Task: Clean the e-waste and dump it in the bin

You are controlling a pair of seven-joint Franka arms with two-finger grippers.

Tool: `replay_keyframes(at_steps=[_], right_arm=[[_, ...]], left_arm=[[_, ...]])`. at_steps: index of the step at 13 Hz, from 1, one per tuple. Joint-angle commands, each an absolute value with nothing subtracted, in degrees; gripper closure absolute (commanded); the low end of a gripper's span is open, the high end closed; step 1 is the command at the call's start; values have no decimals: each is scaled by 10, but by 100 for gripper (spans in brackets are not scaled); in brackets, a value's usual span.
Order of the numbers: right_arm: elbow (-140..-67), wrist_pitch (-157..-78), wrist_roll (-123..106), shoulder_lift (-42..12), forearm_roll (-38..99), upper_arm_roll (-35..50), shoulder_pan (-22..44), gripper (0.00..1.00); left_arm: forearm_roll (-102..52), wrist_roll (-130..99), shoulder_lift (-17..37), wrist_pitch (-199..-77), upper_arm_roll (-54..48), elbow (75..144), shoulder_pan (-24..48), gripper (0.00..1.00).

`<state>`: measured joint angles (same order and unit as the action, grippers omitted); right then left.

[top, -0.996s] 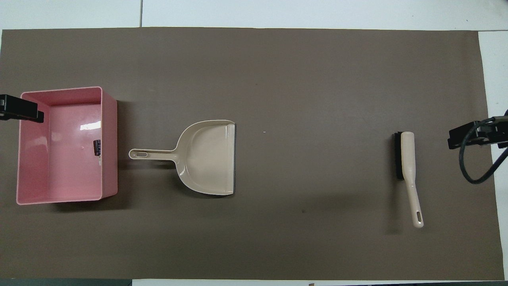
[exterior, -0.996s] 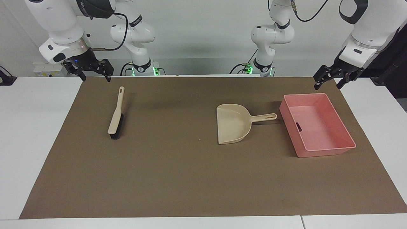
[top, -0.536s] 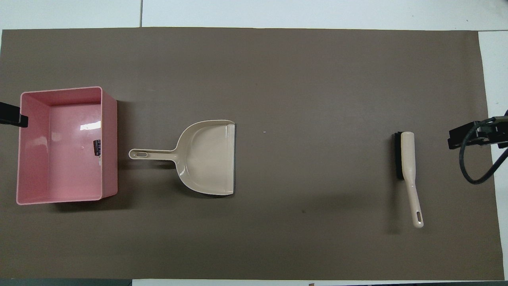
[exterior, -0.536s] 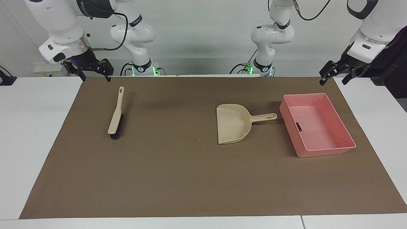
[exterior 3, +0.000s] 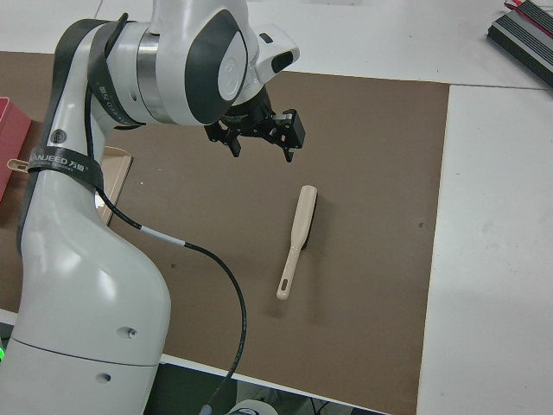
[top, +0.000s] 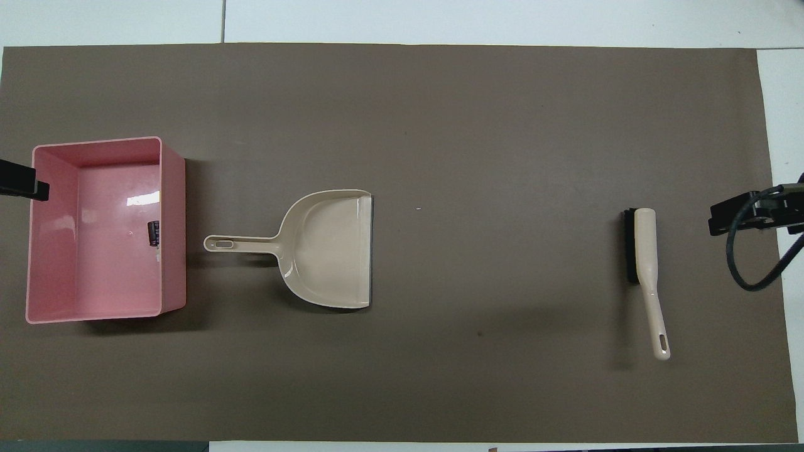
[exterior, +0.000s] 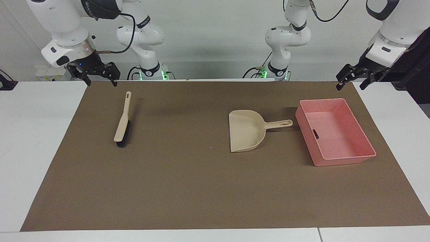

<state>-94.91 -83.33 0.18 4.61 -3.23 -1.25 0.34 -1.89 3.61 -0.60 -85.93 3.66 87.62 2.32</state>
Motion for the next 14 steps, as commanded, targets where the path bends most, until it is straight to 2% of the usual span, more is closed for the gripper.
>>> replay_keyframes(at_steps=[1,14], right_arm=[[-957,-833,5,55,-21,-10,-1,1],[-957,-831,5,56,-21,-10,-1,1]], left_arm=[[-28,46,-8,-855,35,879,22,2],[-23,44,-9,-846,35,882,19,2]])
